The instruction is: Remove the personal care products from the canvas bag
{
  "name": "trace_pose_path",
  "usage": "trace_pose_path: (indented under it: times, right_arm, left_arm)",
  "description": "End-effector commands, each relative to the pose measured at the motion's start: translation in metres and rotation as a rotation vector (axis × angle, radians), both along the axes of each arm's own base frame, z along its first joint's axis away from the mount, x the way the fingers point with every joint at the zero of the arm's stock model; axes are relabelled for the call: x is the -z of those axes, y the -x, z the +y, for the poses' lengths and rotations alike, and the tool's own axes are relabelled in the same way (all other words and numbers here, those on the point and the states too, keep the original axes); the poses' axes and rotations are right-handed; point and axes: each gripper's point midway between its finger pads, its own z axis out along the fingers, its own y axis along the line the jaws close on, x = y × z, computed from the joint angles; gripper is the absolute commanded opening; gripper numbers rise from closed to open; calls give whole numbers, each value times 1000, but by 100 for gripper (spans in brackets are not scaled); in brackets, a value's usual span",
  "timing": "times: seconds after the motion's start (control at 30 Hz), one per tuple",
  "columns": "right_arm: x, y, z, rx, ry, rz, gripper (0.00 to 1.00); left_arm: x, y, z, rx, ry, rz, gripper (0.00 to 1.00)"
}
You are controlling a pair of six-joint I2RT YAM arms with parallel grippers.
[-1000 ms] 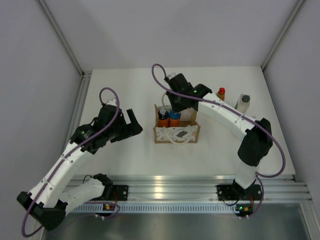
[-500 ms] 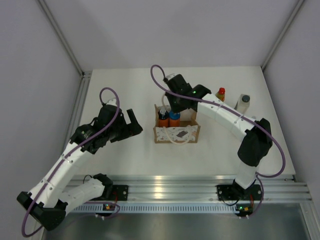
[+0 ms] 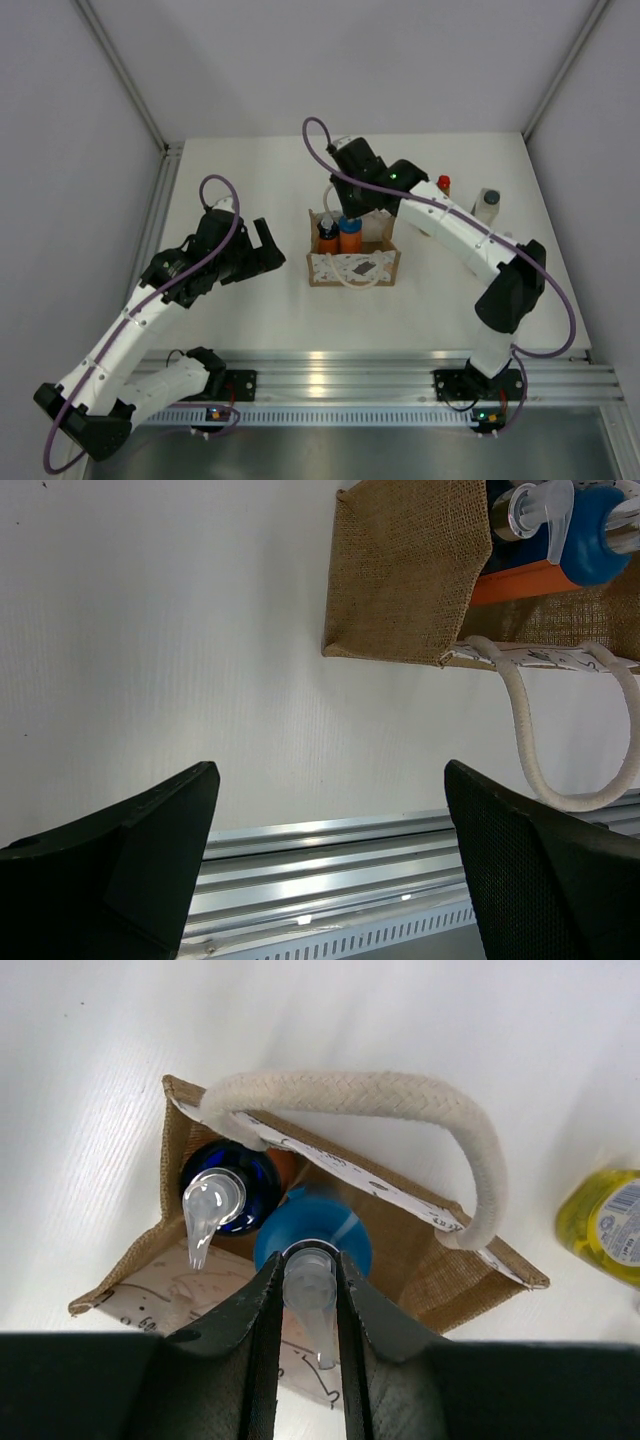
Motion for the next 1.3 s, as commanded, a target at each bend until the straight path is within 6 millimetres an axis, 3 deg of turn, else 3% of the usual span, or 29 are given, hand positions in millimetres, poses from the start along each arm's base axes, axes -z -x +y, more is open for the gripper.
trace_pose_path:
  times: [0.0,0.7,1.03,1.27]
  right_arm:
    - [-68,8,5,-3,-100,-117,0]
    - [-168,37,-40,59,-169,-225,0]
    - [-208,49,-78,137,-203,-313,0]
    - [-204,45,-119,233,-157,-319,0]
  left_arm:
    - [-10,-6,-3,4,22,-52,99]
    - [-9,-6,-4,0,23,-45,98]
    - [-6,-5,-4,-1,26,-37,99]
    - [-8,-5,-4,2,30,-40,99]
